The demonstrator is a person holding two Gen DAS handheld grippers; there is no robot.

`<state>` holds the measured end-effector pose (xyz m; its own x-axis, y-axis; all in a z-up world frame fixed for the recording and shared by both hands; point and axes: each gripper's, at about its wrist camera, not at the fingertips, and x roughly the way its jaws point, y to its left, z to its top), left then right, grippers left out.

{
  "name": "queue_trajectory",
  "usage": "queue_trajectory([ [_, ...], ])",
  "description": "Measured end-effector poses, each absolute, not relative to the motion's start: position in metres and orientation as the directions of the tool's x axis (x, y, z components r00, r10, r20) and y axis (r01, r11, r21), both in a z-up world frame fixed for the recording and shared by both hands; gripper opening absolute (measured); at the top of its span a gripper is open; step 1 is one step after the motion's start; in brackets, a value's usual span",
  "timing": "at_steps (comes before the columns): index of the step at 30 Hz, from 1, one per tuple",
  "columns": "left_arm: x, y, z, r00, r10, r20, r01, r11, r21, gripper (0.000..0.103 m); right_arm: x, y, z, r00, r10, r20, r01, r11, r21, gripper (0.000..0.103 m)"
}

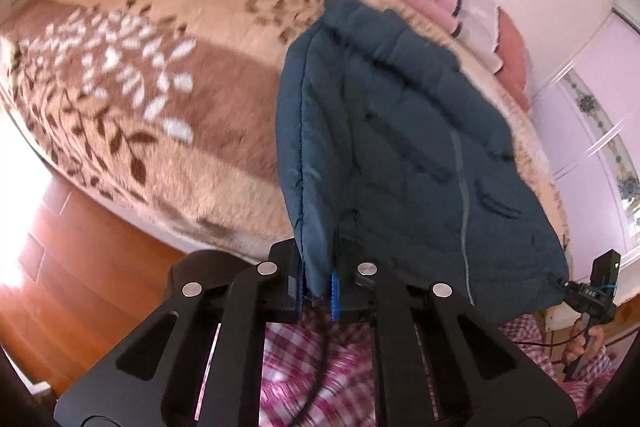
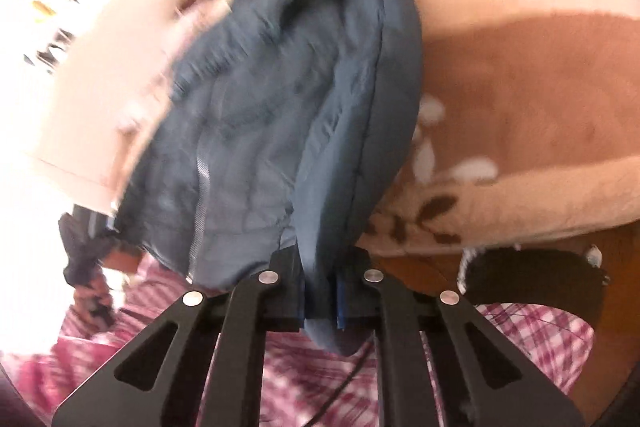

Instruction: Fold large clothes

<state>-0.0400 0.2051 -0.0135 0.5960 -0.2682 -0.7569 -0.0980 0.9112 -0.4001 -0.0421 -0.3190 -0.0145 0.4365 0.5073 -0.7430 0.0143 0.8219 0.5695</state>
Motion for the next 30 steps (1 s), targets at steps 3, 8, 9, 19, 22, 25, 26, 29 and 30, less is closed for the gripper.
queue_trajectory([
  [3,-0.05,0.203,0.012,0.634,-0.275,-0.723,-0.066,0.912,-0.404,0.009,-0.049,-0.329,0.019,0.51,0.499,-0.701,-0.014,0.819,0.573,0.011],
  [8,-0.077,0.198,0.039,0.662,-0.278,-0.696,-0.028,0.919,-0.393,0.009,-0.072,-0.344,0.039,0.545,0.484,-0.684,-0.027,0.826,0.564,0.011],
  [9,-0.082,0.197,0.042,0.662,-0.279,-0.696,-0.026,0.919,-0.393,0.009,-0.074,-0.344,0.039,0.543,0.485,-0.685,-0.027,0.826,0.563,0.011],
  [19,-0.114,0.192,0.075,0.696,-0.283,-0.659,0.004,0.92,-0.391,0.009,-0.12,-0.335,0.051,0.559,0.472,-0.682,-0.037,0.836,0.548,0.011],
  [22,-0.104,0.189,0.093,0.725,-0.284,-0.628,0.026,0.922,-0.386,0.009,-0.116,-0.335,0.067,0.586,0.47,-0.66,-0.06,0.838,0.543,0.011],
  [25,-0.084,0.187,0.112,0.751,-0.284,-0.596,0.046,0.923,-0.381,0.009,-0.099,-0.332,0.095,0.622,0.466,-0.63,-0.107,0.847,0.521,0.011],
  [26,-0.078,0.185,0.118,0.759,-0.283,-0.587,0.052,0.924,-0.379,0.009,-0.093,-0.331,0.102,0.626,0.465,-0.625,-0.118,0.85,0.514,0.011],
  [29,-0.045,0.185,0.138,0.781,-0.28,-0.559,0.07,0.928,-0.366,0.009,-0.058,-0.334,0.13,0.645,0.46,-0.61,-0.148,0.858,0.491,0.011],
  [30,-0.031,0.186,0.145,0.787,-0.281,-0.549,0.073,0.926,-0.37,0.009,-0.045,-0.336,0.137,0.65,0.458,-0.607,-0.148,0.859,0.49,0.011],
])
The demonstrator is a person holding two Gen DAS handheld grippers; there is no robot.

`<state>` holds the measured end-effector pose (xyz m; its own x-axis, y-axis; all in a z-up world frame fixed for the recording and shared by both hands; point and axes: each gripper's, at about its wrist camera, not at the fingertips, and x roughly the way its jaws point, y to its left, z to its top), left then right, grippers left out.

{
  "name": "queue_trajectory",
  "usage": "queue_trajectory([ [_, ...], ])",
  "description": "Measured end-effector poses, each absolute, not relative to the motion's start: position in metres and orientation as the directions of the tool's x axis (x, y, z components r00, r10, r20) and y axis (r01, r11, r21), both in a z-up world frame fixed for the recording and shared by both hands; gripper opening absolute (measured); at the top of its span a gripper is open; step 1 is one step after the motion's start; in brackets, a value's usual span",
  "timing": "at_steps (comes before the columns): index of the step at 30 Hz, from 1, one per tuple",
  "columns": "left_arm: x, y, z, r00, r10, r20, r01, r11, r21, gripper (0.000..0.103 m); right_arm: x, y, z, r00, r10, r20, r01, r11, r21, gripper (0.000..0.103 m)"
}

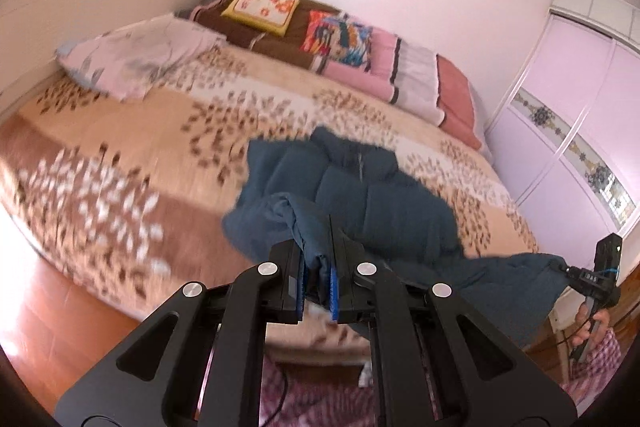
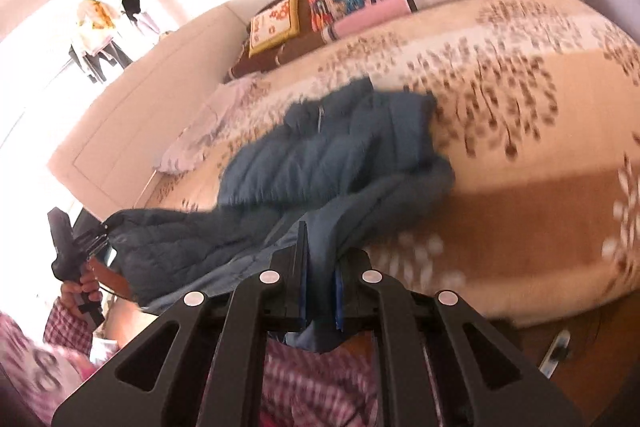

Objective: Fold large clothes
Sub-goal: 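Lift the teal jacket with both grippers and fold it over onto itself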

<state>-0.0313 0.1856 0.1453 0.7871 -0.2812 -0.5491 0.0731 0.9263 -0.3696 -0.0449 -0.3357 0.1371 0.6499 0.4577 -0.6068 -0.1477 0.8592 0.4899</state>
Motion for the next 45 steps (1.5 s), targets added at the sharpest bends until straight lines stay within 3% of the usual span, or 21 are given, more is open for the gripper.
queue_trajectory([
  [7,0.083,0.189,0.178,0.816,-0.278,-0.507,0.074,0.92,-0.385,0.009,0.079,-0.359,0.171,0.687,0.447,-0.573,-0.096,0.837,0.538,0.011],
  [12,0.18,0.186,0.17,0.812,-0.229,-0.537,0.004,0.922,-0.387,0.009,0.192,-0.365,0.164,0.691,0.411,-0.594,-0.01,0.828,0.561,0.011],
  [20,0.323,0.185,0.097,0.754,-0.11,-0.647,-0.203,0.898,-0.389,0.009,0.347,-0.358,0.096,0.649,0.305,-0.697,0.117,0.865,0.488,0.01],
  [27,0.379,0.179,0.035,0.708,-0.069,-0.702,-0.27,0.893,-0.36,0.01,0.408,-0.354,0.02,0.572,0.258,-0.778,0.171,0.891,0.421,0.01],
  [31,0.386,0.178,0.014,0.681,-0.051,-0.73,-0.327,0.871,-0.367,0.023,0.424,-0.352,-0.015,0.511,0.254,-0.822,0.212,0.889,0.406,0.012],
  [33,0.383,0.181,0.012,0.684,-0.068,-0.726,-0.333,0.857,-0.394,0.032,0.422,-0.356,-0.021,0.513,0.284,-0.81,0.229,0.865,0.448,0.016],
  [34,0.381,0.181,0.013,0.687,-0.067,-0.724,-0.333,0.856,-0.395,0.044,0.42,-0.359,-0.022,0.518,0.31,-0.797,0.232,0.846,0.48,0.02],
  [35,0.377,0.183,0.018,0.697,-0.041,-0.716,-0.342,0.858,-0.383,0.065,0.419,-0.361,-0.02,0.516,0.333,-0.79,0.232,0.833,0.502,0.024],
  [36,0.371,0.185,0.025,0.718,-0.011,-0.696,-0.347,0.861,-0.372,0.071,0.417,-0.364,-0.018,0.512,0.353,-0.783,0.234,0.82,0.522,0.028],
  [39,0.354,0.19,0.048,0.767,-0.026,-0.641,-0.29,0.878,-0.382,0.073,0.41,-0.371,-0.003,0.534,0.399,-0.745,0.222,0.784,0.58,0.042],
  [45,0.318,0.177,0.058,0.759,-0.097,-0.644,-0.188,0.914,-0.359,0.073,0.391,-0.37,0.031,0.622,0.351,-0.7,0.201,0.792,0.576,0.073],
])
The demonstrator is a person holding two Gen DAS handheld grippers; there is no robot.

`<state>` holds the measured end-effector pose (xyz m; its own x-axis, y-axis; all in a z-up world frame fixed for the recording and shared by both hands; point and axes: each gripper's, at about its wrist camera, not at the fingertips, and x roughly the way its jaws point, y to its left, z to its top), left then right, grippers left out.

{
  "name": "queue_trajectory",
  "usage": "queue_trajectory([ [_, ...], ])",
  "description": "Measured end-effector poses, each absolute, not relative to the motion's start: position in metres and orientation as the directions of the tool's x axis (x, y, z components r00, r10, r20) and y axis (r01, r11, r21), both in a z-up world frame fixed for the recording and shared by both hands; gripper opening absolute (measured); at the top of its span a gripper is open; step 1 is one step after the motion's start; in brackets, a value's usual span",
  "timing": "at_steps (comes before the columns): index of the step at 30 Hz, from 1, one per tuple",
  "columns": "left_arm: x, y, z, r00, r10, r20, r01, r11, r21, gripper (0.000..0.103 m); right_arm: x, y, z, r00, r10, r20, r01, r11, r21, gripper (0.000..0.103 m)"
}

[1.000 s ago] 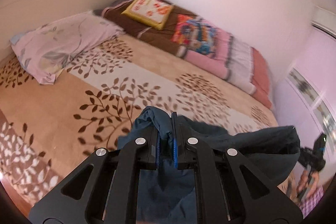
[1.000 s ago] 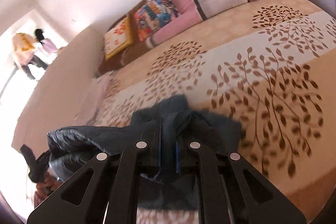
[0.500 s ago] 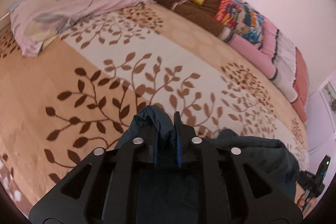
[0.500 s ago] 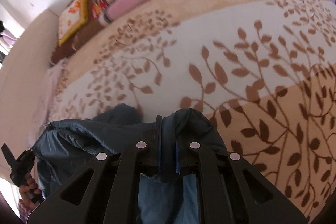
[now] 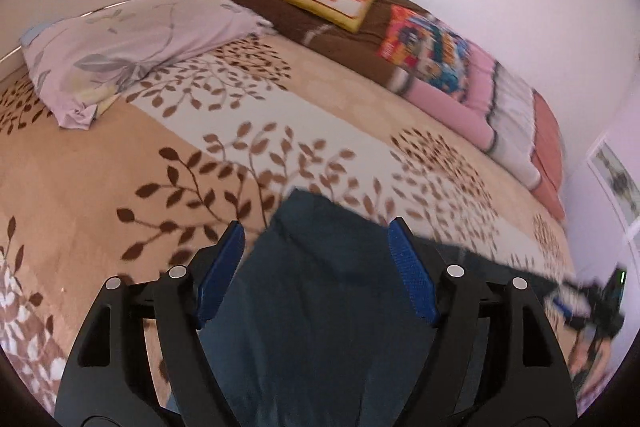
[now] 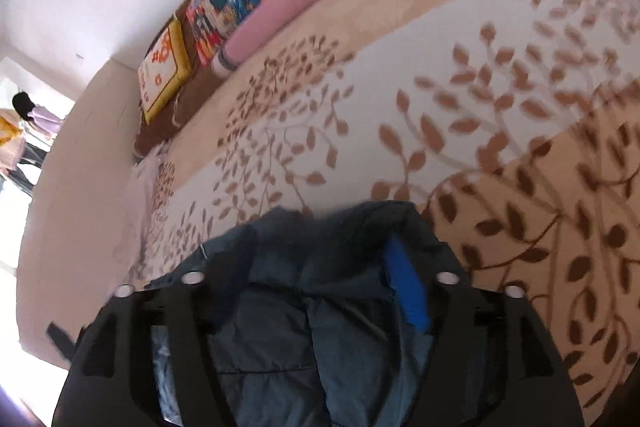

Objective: Fold large clothes
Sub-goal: 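Lift the teal jacket with both grippers and fold it over onto itself, then open both grippers and pull them back from the folded jacket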

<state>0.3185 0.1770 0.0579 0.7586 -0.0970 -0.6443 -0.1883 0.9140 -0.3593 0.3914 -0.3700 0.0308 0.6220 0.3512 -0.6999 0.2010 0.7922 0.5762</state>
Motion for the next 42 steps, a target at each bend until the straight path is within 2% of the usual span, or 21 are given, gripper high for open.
queue_trajectory([
  [5,0.293,0.149,0.04,0.718,-0.126,-0.684,-0.11,0.951,-0.29,0.073,0.376,-0.364,0.052,0.672,0.293,-0.681,0.163,0.838,0.521,0.071],
  [7,0.29,0.138,0.029,0.708,-0.103,-0.699,-0.087,0.969,-0.231,0.073,0.37,-0.354,0.046,0.632,0.334,-0.699,0.11,0.854,0.508,0.045],
  [8,0.291,0.135,0.026,0.702,-0.096,-0.706,-0.079,0.974,-0.21,0.073,0.367,-0.346,0.038,0.597,0.363,-0.716,0.084,0.859,0.506,0.041],
  [10,0.298,0.131,0.012,0.675,-0.054,-0.736,-0.09,0.984,-0.155,0.073,0.368,-0.332,0.017,0.527,0.37,-0.765,0.071,0.878,0.473,0.024],
  [12,0.303,0.131,0.003,0.655,-0.038,-0.755,-0.101,0.985,-0.138,0.073,0.373,-0.325,-0.004,0.475,0.342,-0.811,0.1,0.895,0.435,0.019],
  [13,0.306,0.132,-0.002,0.644,-0.013,-0.765,-0.113,0.987,-0.111,0.073,0.378,-0.324,-0.018,0.444,0.313,-0.84,0.132,0.904,0.406,0.014],
  [17,0.313,0.138,-0.017,0.627,0.024,-0.778,-0.143,0.986,-0.085,0.075,0.39,-0.327,-0.041,0.422,0.255,-0.87,0.175,0.919,0.354,0.001],
  [22,0.31,0.141,-0.014,0.63,0.021,-0.776,-0.167,0.98,-0.109,0.075,0.393,-0.33,-0.039,0.428,0.244,-0.87,0.181,0.92,0.347,0.001],
  [24,0.301,0.142,-0.003,0.651,-0.006,-0.759,-0.163,0.976,-0.147,0.075,0.382,-0.331,-0.026,0.457,0.256,-0.852,0.167,0.916,0.365,0.006],
  [30,0.236,0.148,0.032,0.718,-0.092,-0.69,-0.118,0.961,-0.251,0.075,0.299,-0.323,0.023,0.566,0.27,-0.779,0.057,0.93,0.364,0.006],
  [33,0.196,0.155,0.037,0.724,-0.117,-0.68,-0.113,0.952,-0.284,0.075,0.238,-0.332,0.026,0.592,0.249,-0.766,0.066,0.933,0.354,0.006],
  [35,0.172,0.16,0.036,0.723,-0.126,-0.679,-0.115,0.948,-0.298,0.077,0.2,-0.344,0.019,0.595,0.242,-0.767,0.096,0.925,0.367,0.011],
  [37,0.146,0.163,0.029,0.714,-0.113,-0.691,-0.133,0.947,-0.292,0.078,0.165,-0.355,0.01,0.58,0.223,-0.784,0.137,0.922,0.363,0.023],
  [42,0.108,0.163,0.007,0.668,-0.11,-0.736,-0.184,0.933,-0.308,0.078,0.087,-0.375,-0.013,0.52,0.187,-0.833,0.233,0.908,0.349,0.026],
])
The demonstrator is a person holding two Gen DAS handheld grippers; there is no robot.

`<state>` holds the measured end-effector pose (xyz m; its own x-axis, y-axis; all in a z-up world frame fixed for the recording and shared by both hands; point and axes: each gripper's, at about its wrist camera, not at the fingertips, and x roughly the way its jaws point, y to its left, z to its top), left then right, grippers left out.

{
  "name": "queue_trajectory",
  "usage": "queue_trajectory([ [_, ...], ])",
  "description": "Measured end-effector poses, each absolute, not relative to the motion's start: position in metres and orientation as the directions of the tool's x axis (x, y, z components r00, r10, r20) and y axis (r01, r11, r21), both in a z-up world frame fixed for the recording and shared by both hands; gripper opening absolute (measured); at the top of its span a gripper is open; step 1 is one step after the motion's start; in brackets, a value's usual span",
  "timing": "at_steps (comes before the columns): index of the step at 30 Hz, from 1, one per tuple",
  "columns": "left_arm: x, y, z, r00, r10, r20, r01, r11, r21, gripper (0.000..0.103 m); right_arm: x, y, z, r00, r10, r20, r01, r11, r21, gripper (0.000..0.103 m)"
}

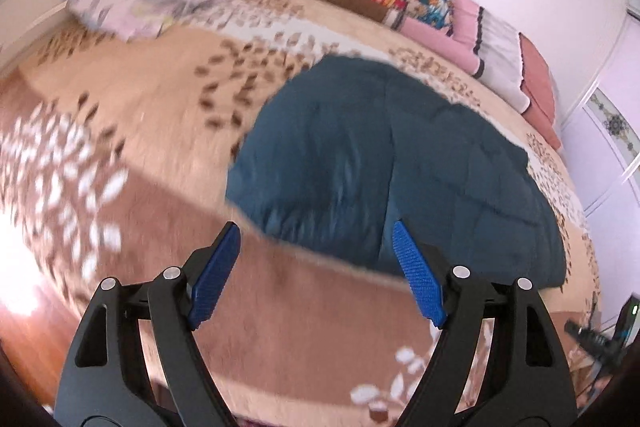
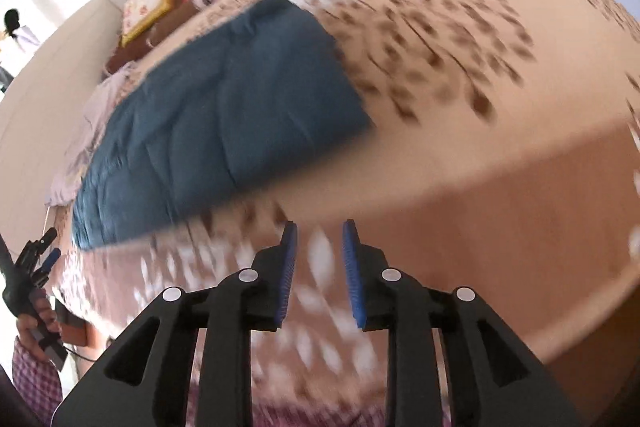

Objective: Fold large clothes
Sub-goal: 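Open both grippers and pull them back from the folded jacket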

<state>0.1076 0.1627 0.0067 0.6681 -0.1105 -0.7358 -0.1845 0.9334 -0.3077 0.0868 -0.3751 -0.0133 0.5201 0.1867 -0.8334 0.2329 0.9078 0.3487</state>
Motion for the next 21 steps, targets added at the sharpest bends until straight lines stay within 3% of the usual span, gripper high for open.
queue_trajectory([
  [5,0.097,0.142,-0.002,0.637,-0.109,-0.763,-0.197,0.934,-0.298,0.078,0.036,-0.382,-0.002,0.534,0.131,-0.836,0.266,0.912,0.313,0.028],
  [11,0.098,0.097,0.022,0.672,-0.16,-0.723,-0.149,0.927,-0.344,0.078,-0.013,-0.382,0.027,0.609,0.069,-0.79,0.238,0.934,0.265,0.035],
  [21,0.073,0.059,0.042,0.67,-0.23,-0.705,-0.047,0.936,-0.349,0.078,-0.044,-0.371,0.05,0.674,0.072,-0.735,0.194,0.943,0.271,0.043],
])
